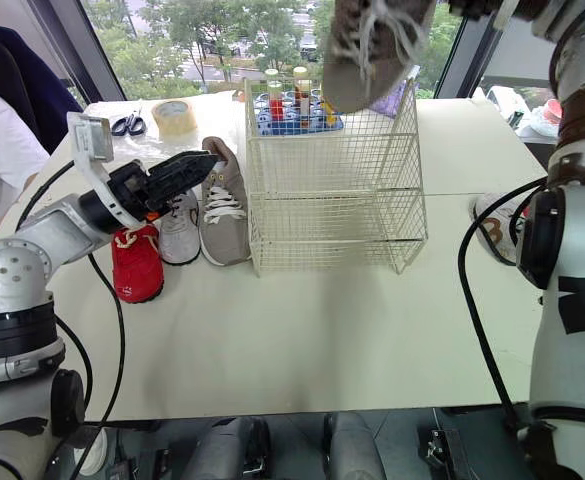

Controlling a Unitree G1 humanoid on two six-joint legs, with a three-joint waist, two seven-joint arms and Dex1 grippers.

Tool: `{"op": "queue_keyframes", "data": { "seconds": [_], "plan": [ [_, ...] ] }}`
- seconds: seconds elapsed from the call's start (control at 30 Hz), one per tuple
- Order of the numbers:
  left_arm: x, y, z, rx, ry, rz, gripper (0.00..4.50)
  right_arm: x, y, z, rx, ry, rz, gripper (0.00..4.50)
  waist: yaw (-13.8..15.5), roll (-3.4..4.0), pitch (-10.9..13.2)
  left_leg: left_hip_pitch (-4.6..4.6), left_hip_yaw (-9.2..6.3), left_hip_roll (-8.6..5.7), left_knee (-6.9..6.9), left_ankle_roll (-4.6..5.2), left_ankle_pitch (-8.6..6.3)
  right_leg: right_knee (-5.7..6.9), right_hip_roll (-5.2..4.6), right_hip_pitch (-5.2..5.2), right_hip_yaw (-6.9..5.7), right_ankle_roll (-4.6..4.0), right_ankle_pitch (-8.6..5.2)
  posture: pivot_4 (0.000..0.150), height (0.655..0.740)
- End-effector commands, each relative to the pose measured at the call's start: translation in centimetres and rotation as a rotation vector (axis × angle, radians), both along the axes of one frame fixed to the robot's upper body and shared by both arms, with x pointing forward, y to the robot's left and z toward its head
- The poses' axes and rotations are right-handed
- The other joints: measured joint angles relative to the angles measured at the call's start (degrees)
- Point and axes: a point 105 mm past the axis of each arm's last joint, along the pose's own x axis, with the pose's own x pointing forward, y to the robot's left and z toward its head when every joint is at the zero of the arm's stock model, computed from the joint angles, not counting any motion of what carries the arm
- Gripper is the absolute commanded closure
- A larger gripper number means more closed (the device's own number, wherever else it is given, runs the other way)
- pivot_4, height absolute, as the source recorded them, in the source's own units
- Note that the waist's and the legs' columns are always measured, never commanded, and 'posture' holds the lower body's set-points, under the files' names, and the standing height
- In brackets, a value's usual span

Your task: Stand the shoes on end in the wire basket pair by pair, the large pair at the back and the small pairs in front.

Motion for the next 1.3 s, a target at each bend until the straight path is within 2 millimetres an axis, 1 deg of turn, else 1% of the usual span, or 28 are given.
{"op": "queue_keyframes", "data": {
  "seconds": [0.03, 0.17, 0.27, 0.4, 0.47, 0.5, 0.57, 0.6, 0.63, 0.73, 0.87, 1.07, 1.17, 1.23, 1.3],
  "plan": [
    [-0.8, 0.1, 1.0, -0.005, -0.062, 0.006, 0.03, -0.7, 0.0, 1.3, -0.049, -0.074, 0.009, 2.70, 0.02, 0.04, 0.03, -0.01, 0.01, 0.00, 0.00, -0.02, 0.01, 0.01, 0.00, -0.02, 0.00, 0.00, 0.00, 0.150, 0.7400],
    [-0.9, 0.2, 1.0, -0.001, -0.070, 0.015, 0.03, 0.6, -0.2, -1.0, -0.080, -0.034, -0.023, 2.70, 0.10, 0.06, 0.04, -0.23, -0.04, 0.00, 0.00, -0.10, 0.06, 0.05, -0.01, -0.22, -0.03, 0.00, 0.00, 0.150, 0.7400],
    [-1.1, 0.2, 1.1, 0.002, -0.075, 0.021, 0.03, 1.3, -0.2, -2.2, -0.092, -0.013, -0.031, 2.70, 0.06, 0.06, 0.04, -0.29, -0.04, 0.00, 0.01, -0.11, 0.06, 0.04, -0.01, -0.25, -0.04, 0.00, 0.01, 0.150, 0.7400],
    [-1.2, 0.2, 1.2, 0.013, -0.079, 0.040, 0.03, 2.3, -0.3, -4.8, -0.114, 0.054, -0.045, 2.70, 0.09, 0.06, 0.03, -0.27, -0.05, 0.00, 0.06, -0.12, 0.07, 0.05, -0.02, -0.21, -0.04, 0.00, 0.01, 0.150, 0.7400],
    [-1.4, 0.1, 1.2, 0.013, -0.080, 0.043, 0.00, 2.6, -0.4, -5.7, -0.120, 0.078, -0.054, 1.65, 0.11, 0.05, 0.03, -0.27, -0.07, 0.00, 0.09, -0.15, 0.09, 0.07, -0.02, -0.20, -0.04, -0.01, 0.01, 0.150, 0.7400],
    [-1.5, 0.1, 1.2, 0.014, -0.081, 0.044, 0.00, 2.7, -0.4, -6.1, -0.126, 0.085, -0.058, 1.23, 0.09, 0.05, 0.03, -0.25, -0.07, 0.00, 0.09, -0.16, 0.09, 0.08, -0.02, -0.19, -0.04, -0.01, 0.02, 0.150, 0.7400],
    [-1.6, 0.0, 1.2, 0.022, -0.081, 0.046, 0.00, 3.1, -0.5, -7.0, -0.145, 0.096, -0.075, 0.14, 0.07, 0.04, 0.02, -0.23, -0.08, 0.00, 0.10, -0.17, 0.10, 0.09, -0.01, -0.16, -0.04, -0.01, 0.02, 0.150, 0.7400],
    [-1.7, 0.0, 1.2, 0.025, -0.081, 0.047, 0.00, 3.1, -0.6, -7.2, -0.147, 0.098, -0.078, 0.04, 0.04, 0.05, 0.02, -0.22, -0.09, 0.00, 0.11, -0.17, 0.10, 0.09, -0.02, -0.15, -0.04, -0.02, 0.02, 0.150, 0.7400],
    [-1.7, 0.0, 1.2, 0.026, -0.081, 0.049, 0.00, 3.2, -0.6, -7.3, -0.149, 0.095, -0.084, 0.04, 0.03, 0.05, 0.03, -0.21, -0.08, -0.01, 0.11, -0.18, 0.10, 0.10, -0.02, -0.15, -0.03, -0.02, 0.02, 0.150, 0.7400],
    [-1.7, 0.1, 1.3, 0.028, -0.082, 0.053, 0.00, 3.2, -0.9, -7.3, -0.167, 0.079, -0.096, 0.04, -0.03, 0.07, 0.04, -0.20, -0.07, 0.00, 0.13, -0.23, 0.13, 0.14, -0.02, -0.17, -0.03, -0.03, 0.03, 0.150, 0.7400],
    [-1.7, 0.0, 1.4, 0.026, -0.083, 0.053, 0.00, 3.0, -1.3, -6.6, -0.159, 0.056, -0.109, 0.04, -0.06, 0.06, 0.04, -0.14, -0.08, 0.02, 0.13, -0.28, 0.17, 0.17, 0.01, -0.15, -0.03, -0.05, 0.04, 0.150, 0.7400],
    [-1.5, -0.8, 1.2, 0.021, -0.082, 0.036, 0.00, 2.0, -1.8, -3.9, 0.023, 0.072, -0.060, 0.04, 0.04, 0.07, 0.04, -0.15, -0.07, 0.01, 0.13, -0.29, 0.18, 0.17, 0.01, -0.14, -0.03, -0.07, 0.05, 0.150, 0.7400],
    [-1.5, -1.2, 1.1, 0.019, -0.084, 0.018, 0.00, 1.4, -2.1, -2.1, 0.138, 0.070, -0.042, 0.04, 0.05, 0.07, 0.04, -0.15, -0.08, 0.01, 0.12, -0.29, 0.17, 0.17, 0.01, -0.15, -0.03, -0.07, 0.05, 0.150, 0.7400],
    [-1.5, -1.4, 1.1, 0.018, -0.085, 0.012, 0.00, 1.2, -2.4, -1.7, 0.161, 0.075, -0.040, 0.04, 0.06, 0.07, 0.04, -0.15, -0.08, 0.01, 0.10, -0.29, 0.17, 0.17, 0.01, -0.16, -0.03, -0.07, 0.05, 0.150, 0.7400],
    [-1.4, -1.4, 1.1, 0.018, -0.085, 0.011, 0.00, 1.3, -2.6, -1.8, 0.149, 0.073, -0.055, 0.04, 0.14, 0.07, 0.04, -0.17, -0.08, 0.01, 0.08, -0.29, 0.17, 0.15, 0.01, -0.16, -0.03, -0.07, 0.05, 0.150, 0.7400]
  ]
}}
